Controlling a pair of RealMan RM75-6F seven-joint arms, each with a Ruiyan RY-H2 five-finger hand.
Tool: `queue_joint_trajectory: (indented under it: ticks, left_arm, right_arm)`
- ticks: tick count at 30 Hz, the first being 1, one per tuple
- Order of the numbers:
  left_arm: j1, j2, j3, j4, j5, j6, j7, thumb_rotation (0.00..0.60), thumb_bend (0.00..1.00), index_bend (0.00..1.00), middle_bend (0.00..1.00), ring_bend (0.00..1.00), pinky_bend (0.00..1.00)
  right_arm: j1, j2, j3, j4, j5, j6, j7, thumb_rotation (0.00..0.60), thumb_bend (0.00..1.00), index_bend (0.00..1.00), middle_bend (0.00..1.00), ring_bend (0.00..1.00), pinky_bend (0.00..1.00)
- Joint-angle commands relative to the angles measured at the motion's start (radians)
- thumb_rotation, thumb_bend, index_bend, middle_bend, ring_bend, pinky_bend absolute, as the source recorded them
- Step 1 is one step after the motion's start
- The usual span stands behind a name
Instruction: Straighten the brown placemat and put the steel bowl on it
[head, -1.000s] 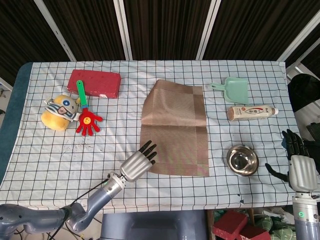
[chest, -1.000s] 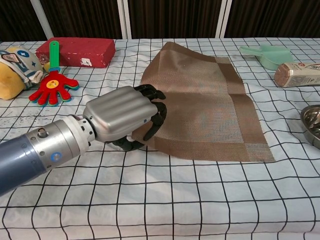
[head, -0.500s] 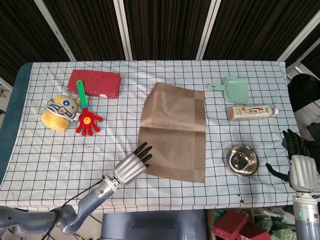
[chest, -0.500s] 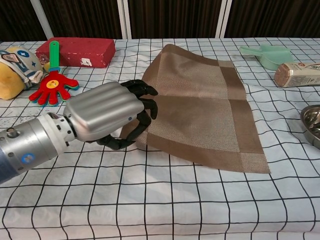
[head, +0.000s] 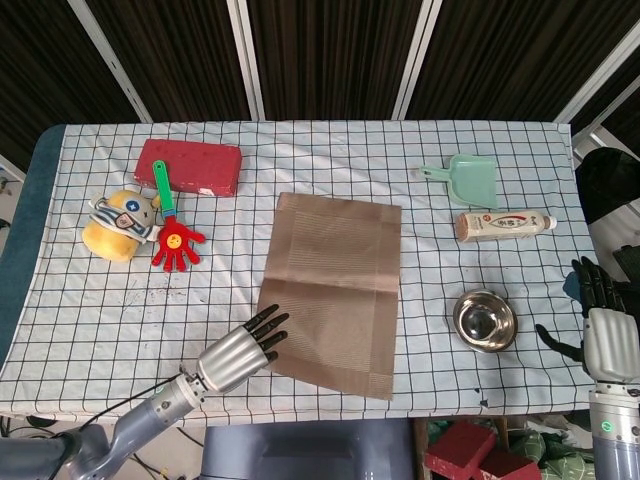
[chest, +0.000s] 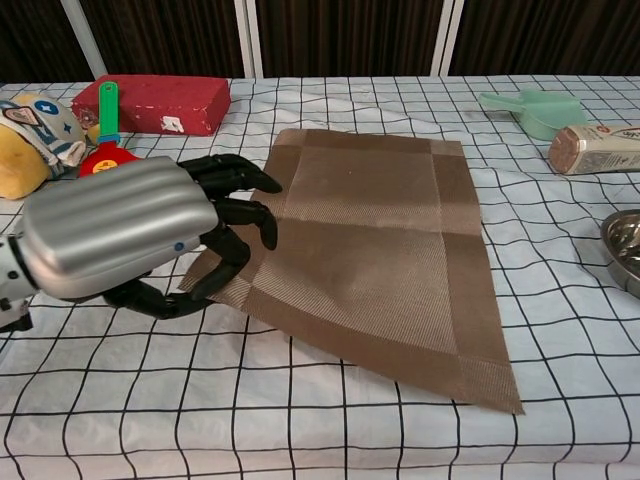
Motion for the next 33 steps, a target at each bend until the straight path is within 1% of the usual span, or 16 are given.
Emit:
queue_joint_trajectory:
  ticks: [1, 3, 5, 7, 9, 12, 15, 16, 19, 21, 23, 29, 33]
  left_arm:
    - [0.024, 0.060, 0.036, -0.027, 0.038, 0.042, -0.024, 0.600, 0.43, 0.71, 0.31, 0.09, 0.10]
    - [0.033, 0.087, 0.047, -0.034, 0.046, 0.055, -0.038, 0.600, 0.43, 0.71, 0.31, 0.09, 0.09]
    - [0.047, 0.139, 0.067, -0.032, 0.050, 0.070, -0.065, 0.600, 0.43, 0.71, 0.31, 0.09, 0.09]
    - [0.054, 0.178, 0.075, -0.022, 0.044, 0.078, -0.090, 0.600, 0.44, 0.71, 0.31, 0.09, 0.09]
    - [0.066, 0.229, 0.077, 0.001, 0.013, 0.081, -0.118, 0.600, 0.44, 0.71, 0.31, 0.09, 0.09]
    - [0.075, 0.284, 0.064, 0.046, -0.014, 0.086, -0.164, 0.600, 0.44, 0.71, 0.31, 0.09, 0.09]
    - [0.079, 0.304, 0.044, 0.089, -0.036, 0.086, -0.187, 0.600, 0.44, 0.71, 0.31, 0.09, 0.10]
    - [0.082, 0.309, 0.030, 0.111, -0.058, 0.083, -0.191, 0.600, 0.44, 0.71, 0.31, 0.09, 0.10]
    - [0.085, 0.300, -0.013, 0.160, -0.124, 0.058, -0.188, 0.600, 0.43, 0.71, 0.31, 0.09, 0.09]
    - [0.084, 0.279, -0.047, 0.192, -0.183, 0.024, -0.170, 0.600, 0.43, 0.71, 0.31, 0.09, 0.09]
    - [0.082, 0.253, -0.074, 0.223, -0.216, 0.008, -0.149, 0.600, 0.43, 0.71, 0.31, 0.09, 0.09]
    - [0.075, 0.172, -0.139, 0.293, -0.261, 0.002, -0.117, 0.600, 0.43, 0.71, 0.31, 0.09, 0.09]
    - [0.071, 0.130, -0.166, 0.328, -0.284, -0.003, -0.087, 0.600, 0.42, 0.68, 0.30, 0.09, 0.08]
  right_arm:
    - [-0.001, 0.001, 0.001, -0.001, 0.001, -0.001, 0.001, 0.600, 0.12, 0.05, 0.00, 0.00, 0.17]
    - [-0.001, 0.001, 0.001, -0.003, 0.003, -0.002, 0.003, 0.600, 0.13, 0.05, 0.00, 0.00, 0.17]
    - [0.000, 0.002, 0.002, -0.004, 0.004, -0.005, 0.004, 0.600, 0.13, 0.05, 0.00, 0.00, 0.17]
    - [0.000, 0.002, 0.003, -0.004, 0.006, -0.005, 0.005, 0.600, 0.13, 0.05, 0.00, 0.00, 0.17]
    - [0.000, 0.003, 0.004, -0.005, 0.007, -0.005, 0.004, 0.600, 0.13, 0.05, 0.00, 0.00, 0.17]
    - [-0.001, 0.003, 0.006, -0.005, 0.011, -0.006, 0.003, 0.600, 0.13, 0.05, 0.00, 0.00, 0.17]
    - [-0.001, 0.004, 0.008, -0.008, 0.014, -0.008, 0.005, 0.600, 0.12, 0.05, 0.00, 0.00, 0.17]
    - [-0.001, 0.004, 0.007, -0.009, 0.014, -0.010, 0.005, 0.600, 0.12, 0.05, 0.00, 0.00, 0.17]
    - [0.001, 0.003, 0.003, -0.010, 0.012, -0.015, 0.000, 0.600, 0.13, 0.05, 0.00, 0.00, 0.17]
    - [0.001, 0.002, 0.002, -0.010, 0.010, -0.017, -0.003, 0.600, 0.13, 0.05, 0.00, 0.00, 0.17]
    - [0.000, 0.002, 0.001, -0.011, 0.008, -0.016, -0.003, 0.600, 0.13, 0.05, 0.00, 0.00, 0.17]
    - [0.002, 0.003, 0.001, -0.011, 0.009, -0.022, 0.002, 0.600, 0.13, 0.05, 0.00, 0.00, 0.17]
    - [0.002, 0.004, 0.000, -0.012, 0.007, -0.022, 0.002, 0.600, 0.13, 0.05, 0.00, 0.00, 0.17]
